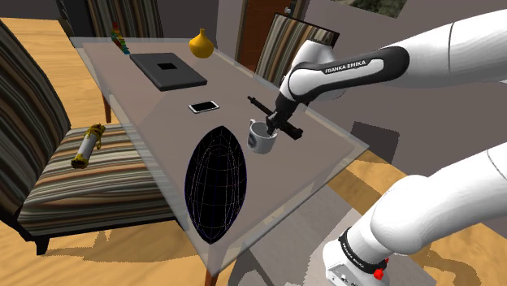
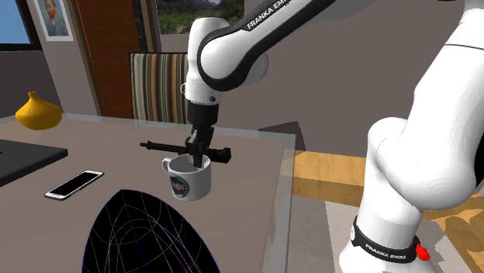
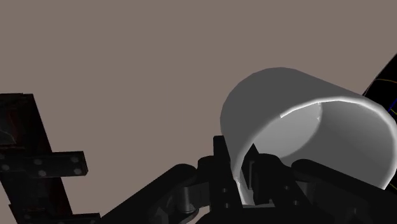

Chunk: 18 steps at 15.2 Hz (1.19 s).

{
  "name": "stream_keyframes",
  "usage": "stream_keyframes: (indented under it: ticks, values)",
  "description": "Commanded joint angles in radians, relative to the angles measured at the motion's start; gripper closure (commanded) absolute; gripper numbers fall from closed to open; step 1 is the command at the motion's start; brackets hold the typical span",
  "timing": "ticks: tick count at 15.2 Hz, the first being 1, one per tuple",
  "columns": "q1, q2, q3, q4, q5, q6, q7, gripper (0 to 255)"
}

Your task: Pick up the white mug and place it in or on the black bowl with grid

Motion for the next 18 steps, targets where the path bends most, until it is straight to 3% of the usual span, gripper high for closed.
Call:
stream_keyframes:
  ticks: [1,18]
  values:
    - [-0.001,-0.018,0.001,0.013,-0.003,-0.031,0.005,255]
    - [-0.006,-0.095,0.004,0.179,-0.019,-0.274,0.029,255]
